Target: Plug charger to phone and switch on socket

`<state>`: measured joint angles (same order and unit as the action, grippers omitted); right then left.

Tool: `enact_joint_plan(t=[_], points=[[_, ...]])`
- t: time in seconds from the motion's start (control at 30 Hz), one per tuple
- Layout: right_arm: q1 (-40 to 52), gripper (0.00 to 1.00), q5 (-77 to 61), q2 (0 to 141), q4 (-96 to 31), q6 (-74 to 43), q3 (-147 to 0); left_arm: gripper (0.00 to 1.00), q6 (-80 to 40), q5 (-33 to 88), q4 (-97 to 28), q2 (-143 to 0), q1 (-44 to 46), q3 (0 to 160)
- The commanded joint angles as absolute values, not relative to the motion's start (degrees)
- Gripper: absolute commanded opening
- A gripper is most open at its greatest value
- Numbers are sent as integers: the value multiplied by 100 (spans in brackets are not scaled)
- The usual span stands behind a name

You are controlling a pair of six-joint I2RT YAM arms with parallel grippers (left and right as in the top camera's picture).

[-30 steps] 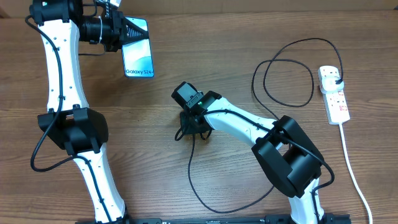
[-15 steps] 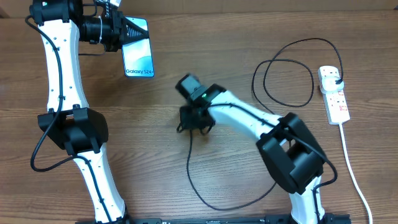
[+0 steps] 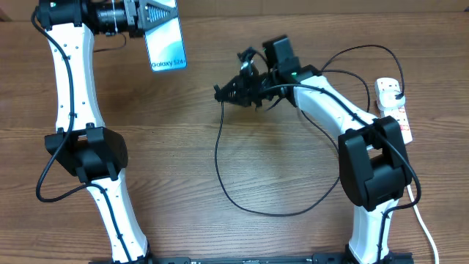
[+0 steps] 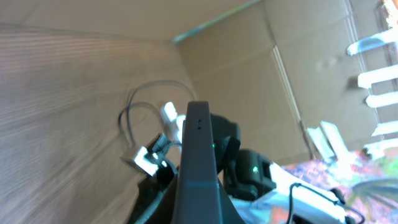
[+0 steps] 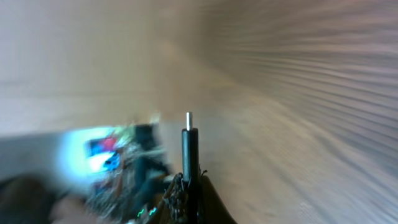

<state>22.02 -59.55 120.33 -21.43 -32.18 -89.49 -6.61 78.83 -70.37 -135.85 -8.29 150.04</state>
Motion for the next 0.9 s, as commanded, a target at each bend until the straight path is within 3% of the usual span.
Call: enact_joint_plan(t=[0.0,0.37,0.87], points=[[2161,4,-7634,11959,-1721,-3437,-9083,4,-1776,8471,-6504,-13382,-871,15100],[2156,4,-7979,11959,239,-4777,-9083,4,-4727,7404,-3881,-13382,-860,15100],[2156,4,-7065,11959,4309,-8493,-9083,4,-5905,6333,-3651,-13382,-644,15100]])
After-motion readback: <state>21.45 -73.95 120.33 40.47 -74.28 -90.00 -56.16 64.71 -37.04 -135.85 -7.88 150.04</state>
